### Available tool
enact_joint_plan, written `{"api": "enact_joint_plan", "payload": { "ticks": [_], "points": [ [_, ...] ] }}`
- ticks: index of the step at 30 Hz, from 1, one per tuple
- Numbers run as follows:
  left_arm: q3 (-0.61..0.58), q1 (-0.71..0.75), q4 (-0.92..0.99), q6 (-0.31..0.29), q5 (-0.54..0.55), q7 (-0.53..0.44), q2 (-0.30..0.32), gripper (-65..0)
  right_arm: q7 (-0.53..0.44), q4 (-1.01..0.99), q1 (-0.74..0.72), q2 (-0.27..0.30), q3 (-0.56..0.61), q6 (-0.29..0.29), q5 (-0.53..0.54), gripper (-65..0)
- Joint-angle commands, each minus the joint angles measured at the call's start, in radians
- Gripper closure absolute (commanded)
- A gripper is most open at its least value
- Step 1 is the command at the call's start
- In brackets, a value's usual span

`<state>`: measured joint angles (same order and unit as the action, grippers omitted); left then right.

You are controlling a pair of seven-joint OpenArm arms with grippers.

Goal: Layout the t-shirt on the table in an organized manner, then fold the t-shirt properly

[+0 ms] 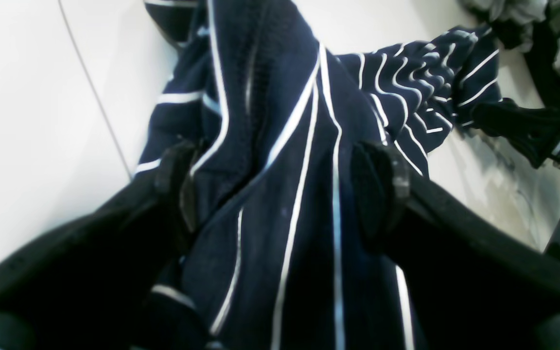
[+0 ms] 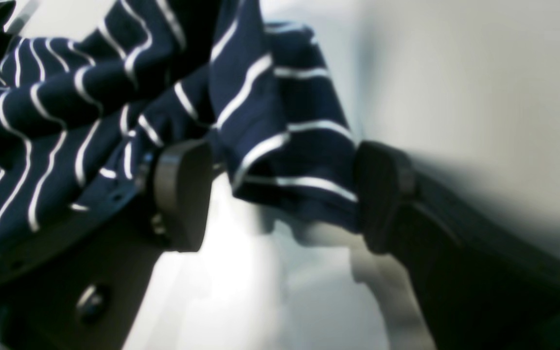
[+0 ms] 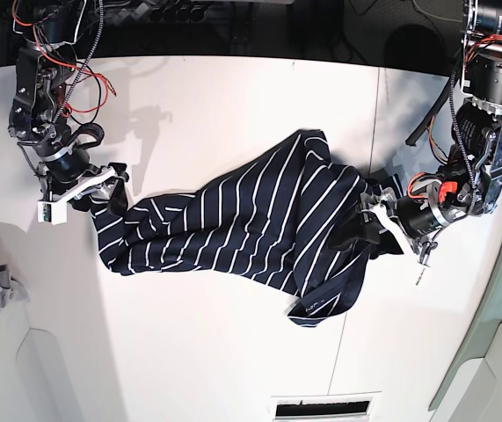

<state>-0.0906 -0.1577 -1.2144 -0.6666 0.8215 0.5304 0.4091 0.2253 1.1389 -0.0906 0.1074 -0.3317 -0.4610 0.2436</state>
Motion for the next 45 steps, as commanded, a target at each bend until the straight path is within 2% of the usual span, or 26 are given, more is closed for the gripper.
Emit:
{"api": "enact_joint_plan", "payload": {
  "ticks": [1, 2, 4, 5, 6, 7, 9, 10, 13, 17, 22, 27, 30, 33, 36, 39, 41, 45],
  "points": [
    [0.005, -0.019, -0.013, -0.014, 0.008, -0.027, 0.004, -43.9, -0.021, 0.0, -0.031, 0.008, 0.0, -0.008, 0.01, -44.7],
    [0.005, -0.02, -0.013, -0.014, 0.002, -0.026, 0.0, -39.0, -0.023, -0.014, -0.04, 0.009, 0.0, -0.008, 0.01, -44.7],
    [0.005, -0.019, -0.013, -0.014, 0.0, -0.026, -0.002, -20.4, -0.023, -0.045, -0.064, 0.009, 0.0, -0.007, -0.006, -43.4],
    [0.005, -0.019, -0.013, -0.014, 0.0, -0.025, -0.002, -10.8, -0.023, -0.058, -0.075, 0.009, 0.0, -0.007, -0.024, -39.7],
    [0.005, -0.02, -0.013, -0.014, 0.0, -0.025, -0.002, -2.2, -0.023, -0.069, -0.086, 0.009, 0.0, -0.007, -0.044, -33.0],
    [0.005, -0.02, -0.013, -0.014, 0.001, -0.026, -0.001, 0.0, -0.023, -0.077, -0.097, 0.009, 0.0, -0.007, -0.058, -24.1],
    [0.005, -0.027, -0.014, -0.014, 0.008, -0.026, 0.008, 0.0, -0.023, -0.082, -0.113, 0.01, 0.0, -0.008, -0.072, -5.0],
    [0.005, -0.033, -0.018, -0.014, 0.023, -0.024, 0.018, 0.0, -0.023, -0.08, -0.119, 0.012, 0.0, -0.011, -0.071, 0.0],
    [0.005, -0.055, -0.051, -0.022, 0.1, 0.005, 0.068, 0.0, -0.021, -0.033, -0.121, 0.038, 0.0, -0.063, -0.055, 0.0],
    [0.03, -0.055, -0.194, -0.032, 0.155, 0.051, 0.161, 0.0, 0.065, 0.129, -0.089, 0.105, -0.015, -0.062, 0.004, 0.0],
    [0.046, -0.055, -0.383, -0.032, 0.218, 0.096, 0.26, 0.0, 0.28, 0.332, -0.079, 0.206, -0.085, -0.062, 0.158, 0.0],
    [0.056, -0.055, -0.563, -0.032, 0.219, 0.143, 0.321, 0.0, 0.322, 0.41, -0.078, 0.276, -0.169, -0.063, 0.241, 0.0],
    [0.115, -0.055, -0.658, -0.032, 0.258, 0.212, 0.328, 0.0, 0.337, 0.443, -0.078, 0.287, -0.243, -0.063, 0.303, 0.0],
    [0.188, -0.051, -0.722, 0.007, 0.296, 0.238, 0.328, 0.0, 0.356, 0.465, -0.078, 0.292, -0.31, -0.067, 0.349, 0.0],
    [0.219, -0.049, -0.708, 0.053, 0.214, 0.236, 0.323, 0.0, 0.347, 0.457, -0.078, 0.292, -0.329, -0.067, 0.332, 0.0],
    [0.183, -0.045, -0.553, 0.065, 0.16, 0.218, 0.293, 0.0, 0.306, 0.385, -0.085, 0.292, -0.295, -0.066, 0.267, 0.0],
    [0.138, -0.055, -0.387, 0.064, 0.137, 0.164, 0.258, 0.0, 0.279, 0.286, -0.114, 0.292, -0.239, -0.066, 0.22, 0.0],
    [0.035, -0.103, -0.092, 0.048, 0.153, 0.135, 0.188, 0.0, 0.25, 0.089, -0.188, 0.291, -0.111, -0.066, 0.209, 0.0]
  ]
}}
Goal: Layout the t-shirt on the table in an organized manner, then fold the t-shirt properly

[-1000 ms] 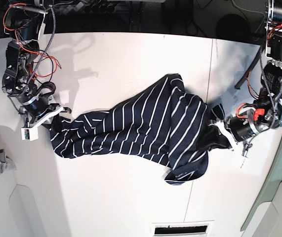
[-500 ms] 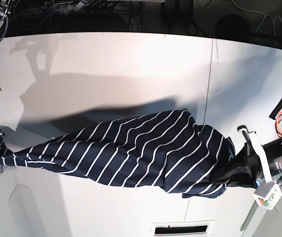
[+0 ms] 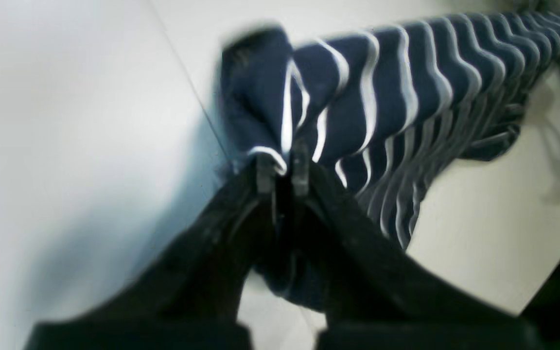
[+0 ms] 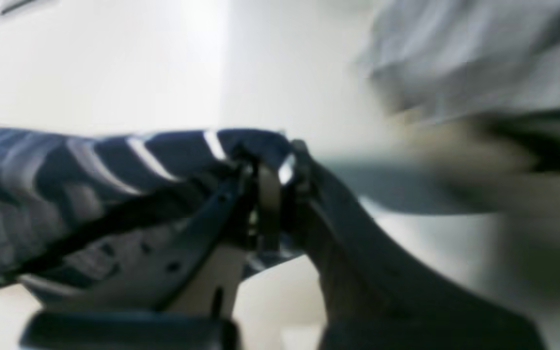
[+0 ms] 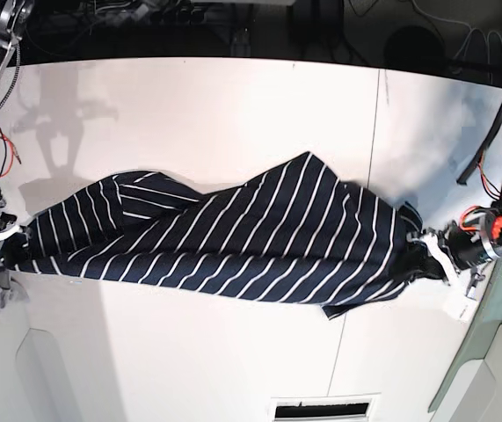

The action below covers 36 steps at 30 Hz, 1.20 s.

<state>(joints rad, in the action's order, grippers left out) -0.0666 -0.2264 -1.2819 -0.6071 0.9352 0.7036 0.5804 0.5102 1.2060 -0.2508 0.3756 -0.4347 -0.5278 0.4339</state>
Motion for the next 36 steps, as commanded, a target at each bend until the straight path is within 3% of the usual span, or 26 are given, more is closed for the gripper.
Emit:
{"api": "enact_joint_plan", "payload": {
  "ticks": [1, 3, 5, 6, 9, 10, 12, 15, 21, 27, 30, 36],
  "points": [
    [-0.005, -0.038, 0.018, -0.019, 0.04, -0.038, 0.0, -2.5, -0.063, -0.007, -0.036, 0.023, 0.015, 0.001, 0.018, -6.4],
    [-0.014, -0.037, 0.061, -0.039, 0.04, -0.037, -0.027, -15.9, -0.125, -0.032, -0.036, 0.021, 0.042, 0.001, 0.019, -26.9],
    [-0.014, -0.036, 0.067, -0.045, 0.04, -0.036, -0.034, -27.1, -0.124, -0.025, -0.035, 0.016, 0.042, 0.001, 0.023, -38.5],
    [-0.011, -0.037, 0.064, -0.045, 0.041, -0.033, -0.033, -29.9, -0.103, -0.013, -0.034, 0.011, 0.038, 0.001, 0.037, -38.8],
    [0.03, -0.037, 0.04, -0.064, 0.062, 0.025, -0.016, -30.4, 0.043, 0.05, -0.034, -0.013, -0.003, 0.001, 0.105, -38.8],
    [0.052, -0.037, 0.028, -0.091, 0.092, 0.061, -0.011, -30.4, 0.098, 0.074, -0.034, -0.023, -0.022, 0.001, 0.132, -38.8],
    [0.106, -0.037, 0.002, -0.091, 0.168, 0.126, -0.01, -30.4, 0.186, 0.115, -0.034, -0.045, -0.067, 0.0, 0.175, -38.8],
    [0.162, -0.036, -0.032, -0.091, 0.263, 0.154, -0.01, -30.4, 0.251, 0.15, -0.018, -0.079, -0.112, -0.004, 0.245, -38.6],
    [0.179, -0.019, -0.039, -0.091, 0.235, 0.158, -0.01, -30.3, 0.232, 0.158, 0.106, -0.183, -0.113, -0.022, 0.231, -38.6],
    [0.179, 0.021, -0.039, -0.091, 0.219, 0.112, -0.025, -30.3, 0.031, 0.131, 0.223, -0.302, -0.113, 0.006, 0.09, -38.6],
    [0.179, 0.047, -0.039, -0.091, 0.156, 0.09, -0.035, -30.4, 0.016, 0.085, 0.229, -0.322, -0.113, 0.021, 0.047, -38.6],
    [0.177, 0.097, -0.038, -0.091, 0.032, -0.047, -0.037, -30.4, -0.065, -0.043, 0.193, -0.324, -0.073, 0.06, 0.043, -38.6]
  ]
}}
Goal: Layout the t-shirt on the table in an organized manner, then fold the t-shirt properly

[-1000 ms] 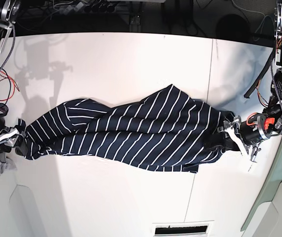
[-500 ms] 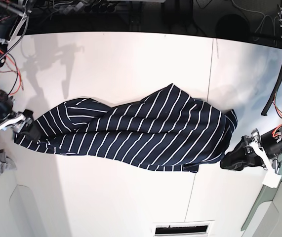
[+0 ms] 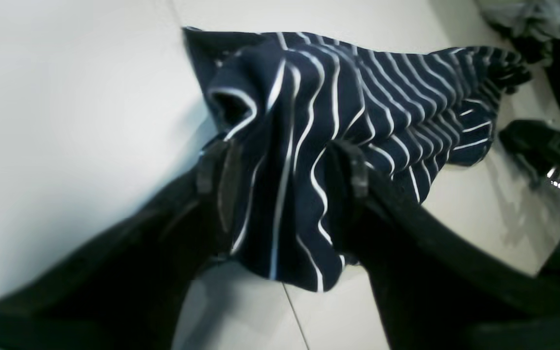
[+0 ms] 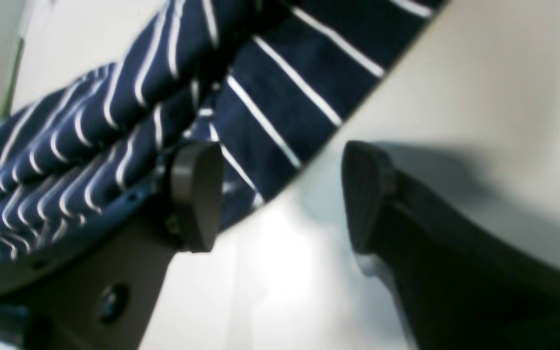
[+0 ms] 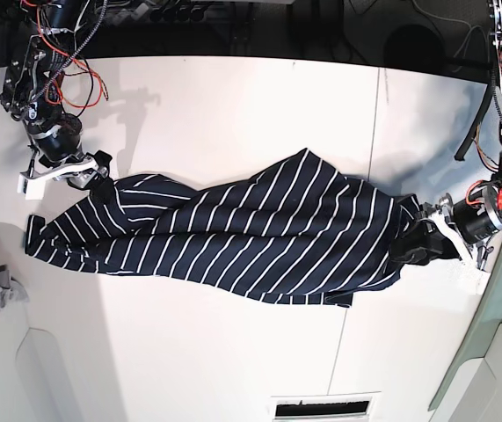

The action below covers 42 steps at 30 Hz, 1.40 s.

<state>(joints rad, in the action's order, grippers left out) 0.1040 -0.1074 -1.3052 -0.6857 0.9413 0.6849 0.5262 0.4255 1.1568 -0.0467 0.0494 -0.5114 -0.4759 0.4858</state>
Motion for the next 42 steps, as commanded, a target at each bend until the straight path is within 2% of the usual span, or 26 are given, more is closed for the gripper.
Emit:
{"api": "enact_joint_plan", "payload": {
  "ticks": [1, 6, 7, 8, 13, 14, 15, 16, 18, 22, 25, 29, 32, 34, 39, 40, 42],
  "points": [
    [0.006, -0.023, -0.015, -0.012, 0.018, -0.036, 0.013, -30.4, 0.02, -0.012, -0.026, 0.002, 0.018, 0.008, -0.009, -38.6],
    [0.006, -0.023, -0.014, -0.012, -0.035, -0.045, -0.04, -30.4, 0.023, -0.043, -0.078, 0.002, 0.132, 0.007, -0.05, -38.5],
    [0.006, -0.023, -0.011, -0.012, -0.055, -0.046, -0.052, -30.4, 0.023, -0.041, -0.082, 0.002, 0.158, 0.007, -0.059, -36.7],
    [0.006, -0.023, -0.007, -0.012, -0.063, -0.047, -0.062, -30.4, 0.023, -0.037, -0.084, 0.002, 0.181, 0.008, -0.061, -32.4],
    [0.006, -0.023, 0.002, -0.012, -0.068, -0.078, -0.076, -30.3, 0.027, 0.004, -0.083, -0.011, 0.227, -0.02, -0.068, -1.1],
    [0.007, -0.023, 0.002, -0.012, -0.068, -0.078, -0.077, -29.7, 0.027, 0.017, -0.081, -0.011, 0.227, -0.037, -0.068, 0.0],
    [0.006, -0.023, 0.002, -0.012, -0.067, -0.08, -0.077, -26.3, 0.027, 0.035, -0.077, -0.011, 0.227, -0.052, -0.067, 0.0],
    [0.007, -0.023, 0.002, -0.012, -0.067, -0.08, -0.077, -19.2, 0.027, 0.062, -0.072, -0.011, 0.227, -0.056, -0.067, 0.0],
    [0.007, -0.023, 0.002, -0.012, -0.069, -0.079, -0.074, -0.1, 0.04, 0.133, -0.058, -0.01, 0.227, -0.056, -0.067, 0.0],
    [0.014, -0.026, -0.011, -0.012, -0.045, -0.097, -0.02, 0.0, 0.196, 0.316, -0.052, -0.002, 0.211, -0.055, -0.047, 0.0],
    [0.052, -0.026, -0.085, -0.012, -0.041, -0.121, 0.046, 0.0, 0.273, 0.439, -0.045, 0.045, 0.211, -0.055, 0.016, 0.0],
    [0.069, -0.026, -0.203, -0.012, -0.056, -0.119, 0.141, 0.0, 0.282, 0.565, -0.041, 0.104, 0.211, -0.055, 0.05, 0.0],
    [0.069, -0.026, -0.238, 0.011, -0.063, -0.112, 0.185, 0.0, 0.282, 0.649, -0.041, 0.108, 0.203, -0.055, 0.049, 0.0],
    [0.068, -0.025, -0.239, 0.021, -0.064, -0.111, 0.191, 0.0, 0.271, 0.66, -0.045, 0.105, 0.197, -0.055, 0.043, 0.0],
    [0.039, -0.025, -0.23, 0.02, -0.073, -0.097, 0.147, 0.0, 0.203, 0.549, -0.066, 0.1, 0.198, -0.014, -0.095, 0.0],
    [0.026, -0.024, -0.228, 0.02, -0.083, -0.097, 0.132, 0.0, 0.203, 0.514, -0.074, 0.1, 0.197, -0.014, -0.109, -10.2],
    [-0.006, -0.017, -0.226, 0.02, -0.097, -0.097, 0.103, 0.0, 0.203, 0.452, -0.074, 0.1, 0.198, 0.006, -0.111, -34.5]
  ]
}}
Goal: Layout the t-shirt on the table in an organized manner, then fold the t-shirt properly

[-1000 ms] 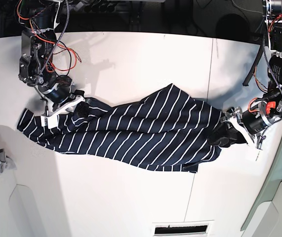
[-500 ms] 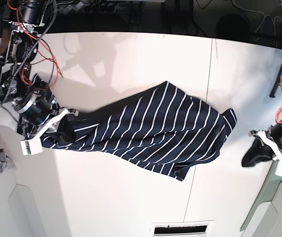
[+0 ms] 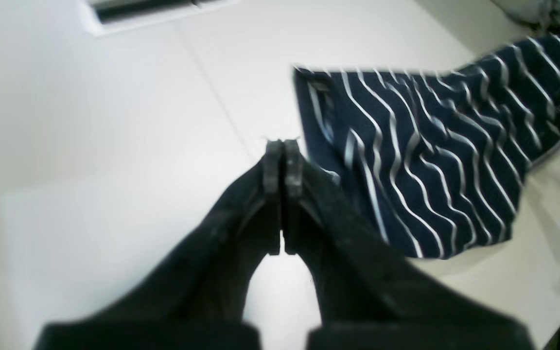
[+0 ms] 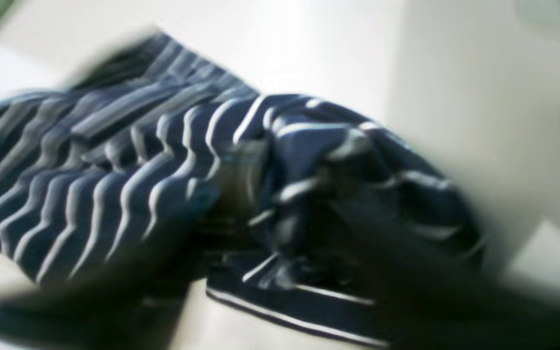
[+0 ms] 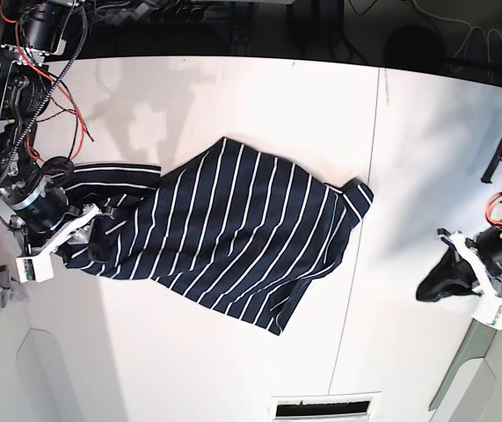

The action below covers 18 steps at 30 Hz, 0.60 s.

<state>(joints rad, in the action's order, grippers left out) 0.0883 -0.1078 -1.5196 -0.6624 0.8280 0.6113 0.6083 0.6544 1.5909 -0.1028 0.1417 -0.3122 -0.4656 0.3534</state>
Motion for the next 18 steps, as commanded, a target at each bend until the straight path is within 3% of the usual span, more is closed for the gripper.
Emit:
{"api": "enact_joint_plan", "payload": {
  "ticks": [1, 2, 6, 9, 11, 15, 18],
  "points": [
    [-0.008, -0.009, -0.011, -0.003, 0.015, -0.023, 0.007, 0.0, -0.026, -0.006, -0.015, 0.007, -0.002, 0.0, 0.021, -42.5],
    [-0.027, -0.003, -0.011, -0.003, 0.014, -0.023, -0.008, 0.0, -0.022, -0.024, -0.01, 0.008, -0.002, -0.002, 0.019, -45.3],
    [-0.108, 0.008, -0.01, -0.002, -0.058, -0.024, -0.066, -1.1, -0.022, -0.036, 0.019, 0.007, -0.002, -0.002, 0.041, -44.9],
    [-0.148, 0.008, 0.002, 0.014, -0.116, -0.026, -0.096, -28.7, -0.021, -0.035, 0.045, 0.007, -0.002, -0.002, 0.068, -44.9],
    [-0.162, 0.008, 0.028, 0.065, -0.144, -0.057, -0.109, -38.5, -0.021, -0.035, 0.073, 0.006, -0.002, -0.004, 0.094, -44.9],
    [-0.162, 0.001, 0.146, 0.092, -0.182, -0.158, -0.135, -38.9, -0.031, -0.038, 0.135, -0.013, -0.002, -0.013, 0.101, -44.9],
    [-0.162, -0.025, 0.244, 0.09, -0.182, -0.175, -0.164, -38.9, -0.083, -0.061, 0.153, -0.037, -0.002, -0.006, 0.03, -44.9]
  ]
}}
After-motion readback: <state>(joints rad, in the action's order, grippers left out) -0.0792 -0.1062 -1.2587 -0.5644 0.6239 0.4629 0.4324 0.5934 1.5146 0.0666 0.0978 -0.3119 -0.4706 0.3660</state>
